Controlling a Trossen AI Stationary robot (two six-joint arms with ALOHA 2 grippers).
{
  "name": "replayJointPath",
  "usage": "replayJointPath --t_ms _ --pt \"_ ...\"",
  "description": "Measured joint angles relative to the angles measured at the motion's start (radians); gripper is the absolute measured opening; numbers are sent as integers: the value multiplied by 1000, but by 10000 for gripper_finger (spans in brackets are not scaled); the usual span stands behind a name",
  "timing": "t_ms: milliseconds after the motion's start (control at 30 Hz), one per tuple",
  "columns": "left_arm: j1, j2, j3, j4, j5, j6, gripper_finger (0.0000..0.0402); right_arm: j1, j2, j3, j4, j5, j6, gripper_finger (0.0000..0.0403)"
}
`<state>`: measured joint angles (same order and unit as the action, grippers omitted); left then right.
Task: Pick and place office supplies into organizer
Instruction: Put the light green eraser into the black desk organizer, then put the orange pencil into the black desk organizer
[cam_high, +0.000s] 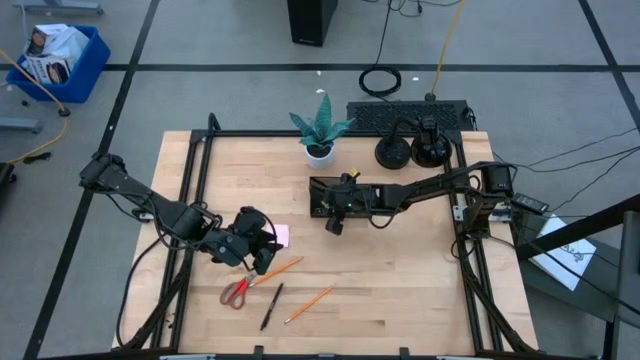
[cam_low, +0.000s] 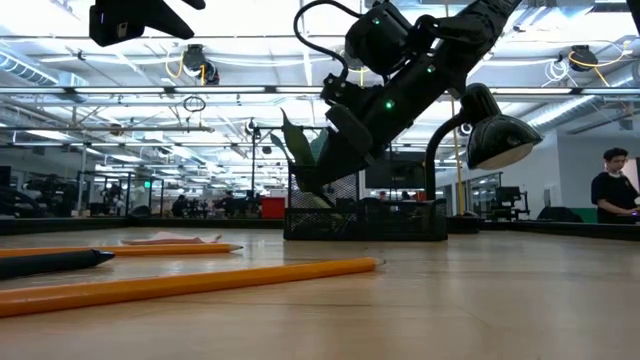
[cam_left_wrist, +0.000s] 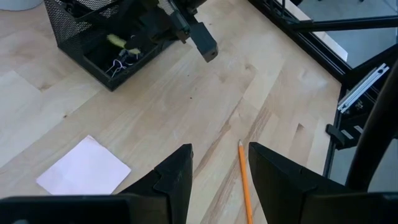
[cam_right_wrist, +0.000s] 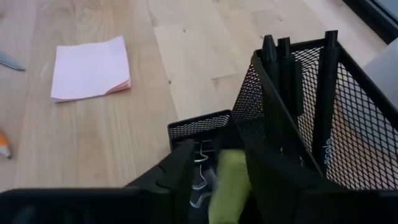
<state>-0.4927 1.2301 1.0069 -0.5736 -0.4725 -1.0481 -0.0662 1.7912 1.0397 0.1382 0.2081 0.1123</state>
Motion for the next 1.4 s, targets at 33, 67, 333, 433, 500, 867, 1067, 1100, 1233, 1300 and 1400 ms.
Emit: replayJointPath --t_ms 33,67,333,433,500,867,1067,1100,1233,1300,1400 --pt "0 0 0 0 0 0 161 0 0 0 1 0 0 150" --pt "0 0 0 0 0 0 161 0 0 0 4 0 2 160" --pt "0 0 0 0 0 10 161 13 -16 0 39 -101 60 193" --pt "0 0 0 0 0 21 161 27 -22 0 67 -220 148 190" --pt "0 0 0 -1 0 35 161 41 -21 0 83 -315 197 185" --pt "-1 0 0 -1 -7 75 161 290 -22 0 182 -492 -149 177" --pt "-3 0 0 1 30 73 161 332 -13 -26 157 -442 -200 172" --pt "-3 0 0 2 32 72 161 335 -7 -38 173 -441 -204 170" --pt "-2 0 0 1 30 50 161 345 39 -107 315 -445 -221 165" --pt "-2 0 0 3 30 42 161 353 64 -133 363 -444 -231 165" --pt "1 0 1 1 30 15 161 362 111 -145 385 -441 -246 167"
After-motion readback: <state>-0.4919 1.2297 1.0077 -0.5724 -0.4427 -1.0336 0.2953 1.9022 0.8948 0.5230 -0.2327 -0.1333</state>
